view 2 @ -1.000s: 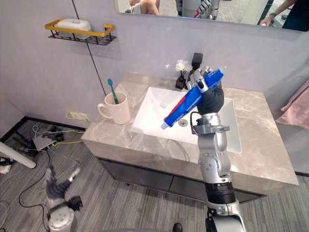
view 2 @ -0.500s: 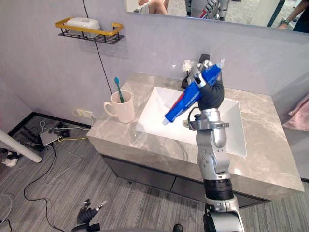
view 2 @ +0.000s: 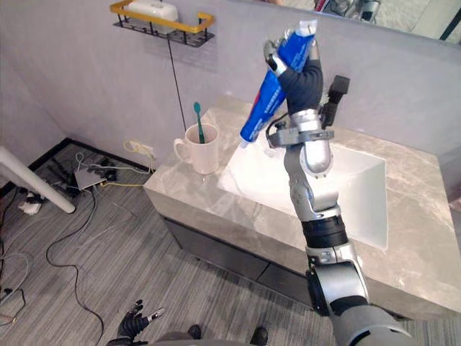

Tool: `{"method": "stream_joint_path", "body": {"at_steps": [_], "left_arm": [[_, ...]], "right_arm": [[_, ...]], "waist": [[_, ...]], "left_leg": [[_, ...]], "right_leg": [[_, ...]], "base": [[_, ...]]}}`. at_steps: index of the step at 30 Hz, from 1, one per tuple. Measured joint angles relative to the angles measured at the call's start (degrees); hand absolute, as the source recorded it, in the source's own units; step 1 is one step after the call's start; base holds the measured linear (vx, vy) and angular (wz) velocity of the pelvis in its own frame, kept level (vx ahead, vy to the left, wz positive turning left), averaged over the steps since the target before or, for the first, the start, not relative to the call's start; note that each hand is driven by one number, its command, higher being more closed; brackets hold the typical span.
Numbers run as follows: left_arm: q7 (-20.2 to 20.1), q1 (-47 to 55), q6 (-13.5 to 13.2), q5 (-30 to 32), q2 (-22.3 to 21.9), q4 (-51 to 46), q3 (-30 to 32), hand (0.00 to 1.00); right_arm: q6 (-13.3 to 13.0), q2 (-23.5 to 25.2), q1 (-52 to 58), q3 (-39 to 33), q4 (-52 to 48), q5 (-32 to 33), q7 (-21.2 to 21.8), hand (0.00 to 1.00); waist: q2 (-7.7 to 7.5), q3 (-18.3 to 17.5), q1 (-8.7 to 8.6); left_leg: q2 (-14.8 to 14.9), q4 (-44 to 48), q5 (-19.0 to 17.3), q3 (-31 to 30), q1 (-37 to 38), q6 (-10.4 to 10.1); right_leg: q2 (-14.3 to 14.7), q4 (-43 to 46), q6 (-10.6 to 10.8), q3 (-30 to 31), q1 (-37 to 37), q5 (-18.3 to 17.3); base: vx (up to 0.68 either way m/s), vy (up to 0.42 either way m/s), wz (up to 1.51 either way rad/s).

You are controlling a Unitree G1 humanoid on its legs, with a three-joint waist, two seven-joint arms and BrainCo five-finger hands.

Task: Organize washtable

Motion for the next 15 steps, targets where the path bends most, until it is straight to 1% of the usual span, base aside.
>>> {"method": "stream_joint_path", "body": {"at_steps": [3, 5, 6, 9, 10, 15], "left_arm": [[0.00, -0.09, -0.07, 0.49, 0.93, 0.90, -0.35, 0.00], [0.01, -0.09, -0.04, 0.83, 1.28, 1.44, -0.39, 0.00], [0.01, -0.10, -0.04, 0.93, 1.46, 1.66, -0.43, 0.00], [0.01, -0.08, -0.03, 0.95, 1.75, 2.61, -0.63, 0.00], [0.01, -0.21, -0.05, 0.96, 2.25, 2.67, -1.65, 0.00], [0.03, -0.31, -0.06, 0.97, 2.63, 2.67, -2.46, 0.00]], "right_arm": [[0.00, -0.33, -4.75, 0.37, 3.28, -1.62, -0.99, 1.00], [-0.01, -0.87, -6.32, 0.41, 3.77, -1.87, -1.53, 1.00], [-0.01, -1.59, -7.08, 0.53, 3.78, -1.90, -1.93, 1.00], [-0.02, -1.84, -8.92, 1.89, 4.63, -1.90, -2.22, 1.00], [-0.01, -1.82, -10.71, 2.68, 6.49, -2.00, -2.21, 1.00], [0.02, -1.84, -11.64, 2.58, 9.31, -2.14, -2.57, 1.00]], "waist": [[-0.65, 0.86, 0.29], [-1.04, 1.45, 0.57], [-1.26, 1.72, 1.41], [-1.31, 1.75, 1.76], [-1.38, 1.80, 1.99], [-1.41, 1.98, 2.89]], "left_leg": [[-0.07, 0.42, 0.00, -0.80, -0.78, 0.00], [-0.08, 0.51, 0.00, -1.05, -0.90, -0.01], [-0.08, 0.57, 0.00, -1.16, -1.08, -0.01], [-0.11, 0.73, 0.00, -1.45, -1.59, -0.01], [-0.18, 1.03, 0.01, -1.49, -2.22, -0.01], [-0.34, 1.52, 0.00, -2.03, -2.72, -0.01]], "right_leg": [[-0.01, 0.00, 0.00, -1.08, -0.12, 0.00], [-0.02, 0.00, 0.00, -1.25, -0.12, 0.00], [-0.05, 0.00, 0.00, -1.31, -0.21, 0.00], [-0.04, 0.00, 0.00, -1.43, -0.49, -0.01], [-0.03, 0.00, 0.00, -1.44, -1.01, 0.00], [-0.08, 0.00, 0.00, -2.15, -1.01, 0.00]], "base": [[-0.02, 0.000, 0.13], [-0.02, 0.002, 0.09], [-0.02, 0.009, 0.05], [-0.01, 0.008, 0.05], [0.00, 0.000, 0.00], [-0.01, 0.005, 0.05]]}}
